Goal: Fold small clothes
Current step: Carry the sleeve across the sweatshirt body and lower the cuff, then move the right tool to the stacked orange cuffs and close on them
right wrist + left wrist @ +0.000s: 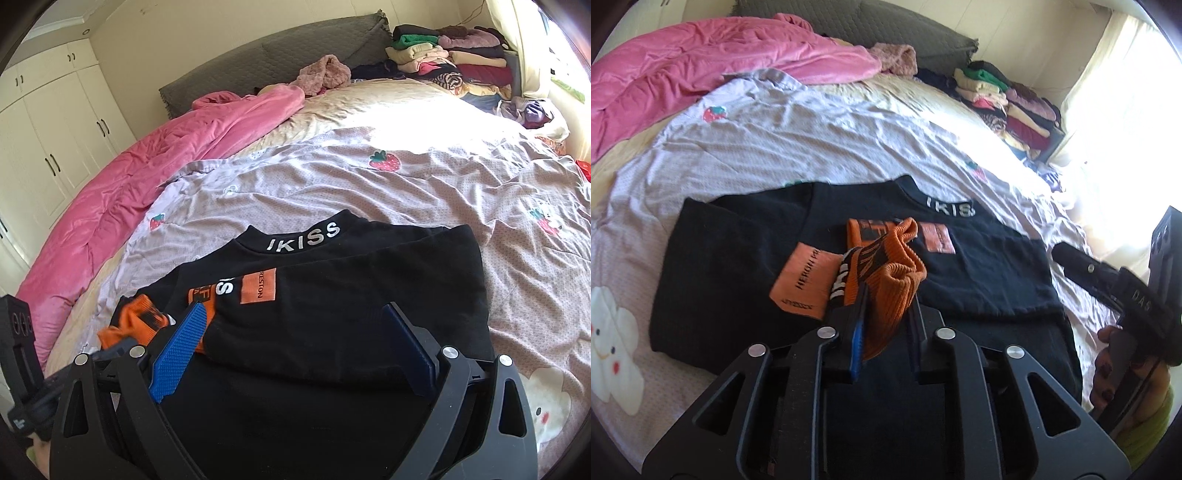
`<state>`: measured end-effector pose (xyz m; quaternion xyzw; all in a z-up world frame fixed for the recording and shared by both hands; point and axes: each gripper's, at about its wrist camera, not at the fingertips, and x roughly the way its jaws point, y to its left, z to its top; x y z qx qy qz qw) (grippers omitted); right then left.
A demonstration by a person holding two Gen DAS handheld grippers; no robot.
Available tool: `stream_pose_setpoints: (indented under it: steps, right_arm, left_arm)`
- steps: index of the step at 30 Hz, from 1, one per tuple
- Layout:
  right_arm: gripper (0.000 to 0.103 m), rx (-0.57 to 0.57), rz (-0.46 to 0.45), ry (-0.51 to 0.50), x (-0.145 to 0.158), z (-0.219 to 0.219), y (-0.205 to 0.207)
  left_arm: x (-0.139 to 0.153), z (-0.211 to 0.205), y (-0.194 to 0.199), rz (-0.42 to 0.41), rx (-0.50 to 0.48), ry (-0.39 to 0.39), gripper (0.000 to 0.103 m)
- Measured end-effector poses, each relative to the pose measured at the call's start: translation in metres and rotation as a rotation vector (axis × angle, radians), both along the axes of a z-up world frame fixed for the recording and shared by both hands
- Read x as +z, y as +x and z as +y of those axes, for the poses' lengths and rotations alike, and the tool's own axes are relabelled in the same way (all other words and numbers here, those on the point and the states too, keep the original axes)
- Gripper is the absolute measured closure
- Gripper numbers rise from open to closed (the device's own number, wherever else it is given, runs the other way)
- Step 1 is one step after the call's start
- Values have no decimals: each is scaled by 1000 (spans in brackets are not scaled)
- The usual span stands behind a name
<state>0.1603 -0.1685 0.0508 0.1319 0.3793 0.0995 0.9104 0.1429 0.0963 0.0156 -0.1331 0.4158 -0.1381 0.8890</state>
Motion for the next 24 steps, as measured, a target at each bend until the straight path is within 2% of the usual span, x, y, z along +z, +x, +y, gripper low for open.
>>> stream_pose_setpoints:
  steps: [6, 8, 12, 16, 24]
  right_arm:
    - [8, 12, 1, -5, 0, 5, 0]
    - [8, 23, 8, -6, -3, 9, 1]
    - [8, 53, 25, -7, -7, 22, 1]
    - [8, 122, 46, 3, -12, 43, -3]
    - [8, 224, 74, -11, -20, 80, -11]
  left_arm:
    - [-3, 5, -5, 19, -3, -14, 70]
    - [0, 13, -7, 14, 16, -22, 59]
    - [5, 32, -10, 4, 61, -25, 51]
    - [8, 49, -12, -5, 115, 10, 37]
    - [12, 85, -17, -14, 206, 42, 25]
